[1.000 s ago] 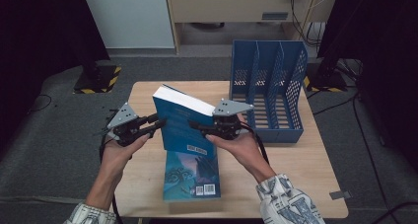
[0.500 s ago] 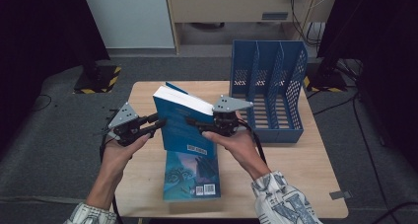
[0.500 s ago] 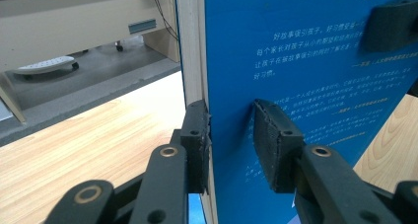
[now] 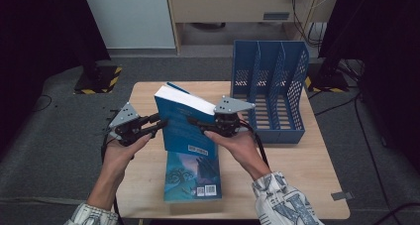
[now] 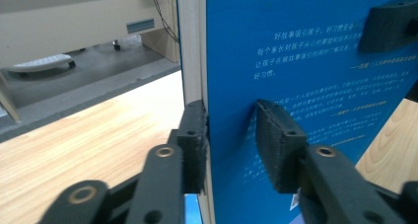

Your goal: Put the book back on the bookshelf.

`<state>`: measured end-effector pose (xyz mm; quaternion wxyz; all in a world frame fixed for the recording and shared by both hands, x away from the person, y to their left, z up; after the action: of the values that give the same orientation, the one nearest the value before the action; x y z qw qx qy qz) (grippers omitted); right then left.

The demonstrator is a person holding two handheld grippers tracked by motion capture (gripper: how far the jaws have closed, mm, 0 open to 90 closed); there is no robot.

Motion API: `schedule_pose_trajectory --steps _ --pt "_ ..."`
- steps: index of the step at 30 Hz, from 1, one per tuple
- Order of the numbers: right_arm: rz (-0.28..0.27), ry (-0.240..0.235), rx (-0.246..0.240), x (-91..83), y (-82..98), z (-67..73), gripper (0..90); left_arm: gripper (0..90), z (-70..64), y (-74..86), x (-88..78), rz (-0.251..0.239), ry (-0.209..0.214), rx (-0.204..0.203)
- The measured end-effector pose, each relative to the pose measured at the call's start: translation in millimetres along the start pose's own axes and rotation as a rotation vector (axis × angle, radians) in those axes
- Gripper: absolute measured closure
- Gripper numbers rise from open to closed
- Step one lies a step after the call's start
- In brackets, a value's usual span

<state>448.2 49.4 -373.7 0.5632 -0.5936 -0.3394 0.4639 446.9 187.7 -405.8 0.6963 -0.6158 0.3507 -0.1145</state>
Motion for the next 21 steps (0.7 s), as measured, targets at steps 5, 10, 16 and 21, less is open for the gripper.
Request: schedule_pose_trajectory --steps 5,10,16,21 --pt "0.004 0.010 0.000 1.8 -1.1 -3.0 60.7 39.7 11.0 12.9 0.4 0.018 -0.068 -0.034" --pt "0.013 0.025 0.019 4.0 -2.4 -7.0 60.9 35.3 22.9 34.6 -3.9 0.033 -0.117 -0.064" --pt "0.021 0.047 0.040 7.0 -4.4 -10.8 61.1 34.3 36.6 68.3 -9.9 0.060 -0.189 -0.083" --pt "0.026 0.059 0.067 9.0 -7.5 -12.9 61.2 34.3 48.8 98.4 -12.4 0.085 -0.240 -0.121"
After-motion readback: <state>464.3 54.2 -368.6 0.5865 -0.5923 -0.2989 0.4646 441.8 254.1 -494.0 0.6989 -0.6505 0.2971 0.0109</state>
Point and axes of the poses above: each handheld gripper's, and its own axes: x roughly forward along the jaws, y roughly out of its underside, z roughly to its left, the point moved 10 cm from there along x, roughly forward along the jaws, and after that the axes turned 6 degrees about -y, right-handed, at the moved point
